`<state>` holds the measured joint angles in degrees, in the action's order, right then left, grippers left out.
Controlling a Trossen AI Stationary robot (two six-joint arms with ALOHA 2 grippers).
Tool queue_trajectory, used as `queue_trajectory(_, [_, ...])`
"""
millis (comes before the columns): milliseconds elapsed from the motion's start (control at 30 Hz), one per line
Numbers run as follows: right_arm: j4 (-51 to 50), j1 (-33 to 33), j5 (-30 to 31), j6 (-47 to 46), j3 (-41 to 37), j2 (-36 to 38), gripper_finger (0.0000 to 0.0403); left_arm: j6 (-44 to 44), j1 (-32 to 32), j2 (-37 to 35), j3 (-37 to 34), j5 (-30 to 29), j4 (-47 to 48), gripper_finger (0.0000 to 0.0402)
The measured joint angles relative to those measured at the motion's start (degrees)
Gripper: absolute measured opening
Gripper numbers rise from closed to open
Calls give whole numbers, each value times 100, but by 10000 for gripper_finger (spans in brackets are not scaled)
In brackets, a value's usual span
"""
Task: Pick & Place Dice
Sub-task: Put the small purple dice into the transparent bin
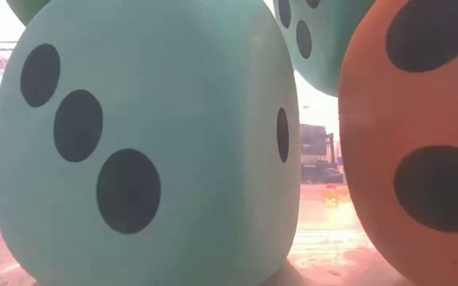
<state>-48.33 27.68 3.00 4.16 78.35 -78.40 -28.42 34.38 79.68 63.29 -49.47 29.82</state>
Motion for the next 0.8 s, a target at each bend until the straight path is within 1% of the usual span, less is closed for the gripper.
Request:
queue_trajectory(100, [-124, -33, 333, -114, -81, 176, 343, 0, 1, 2, 0, 0, -10, 383])
queue_trajectory(200, [8, -56, 595, -122, -264, 392, 343, -2, -1, 0, 0, 0, -24, 384])
queue_trajectory(300, [166, -96, 625, -191, -435, 563, 343, -202, -1, 2, 0, 47, -40, 387])
queue_trajectory(400, [292, -127, 623, -245, -548, 644, 343, -190, -10, 2, 0, 189, -1, 388])
queue_trajectory(533, [426, -175, 693, -86, -691, 698, 343, -310, -48, 2, 0, 618, 175, 385])
queue_trajectory(633, [423, -236, 907, -67, -766, 709, 343, -892, -128, -4, 0, 756, 510, 383])
queue_trajectory(700, [430, -294, 1000, -29, -798, 718, 343, -1370, -221, -15, 0, 756, 985, 383])
queue_trajectory(800, [464, -410, 1049, -11, -800, 718, 343, -2373, -419, -15, 0, 788, 1827, 386])
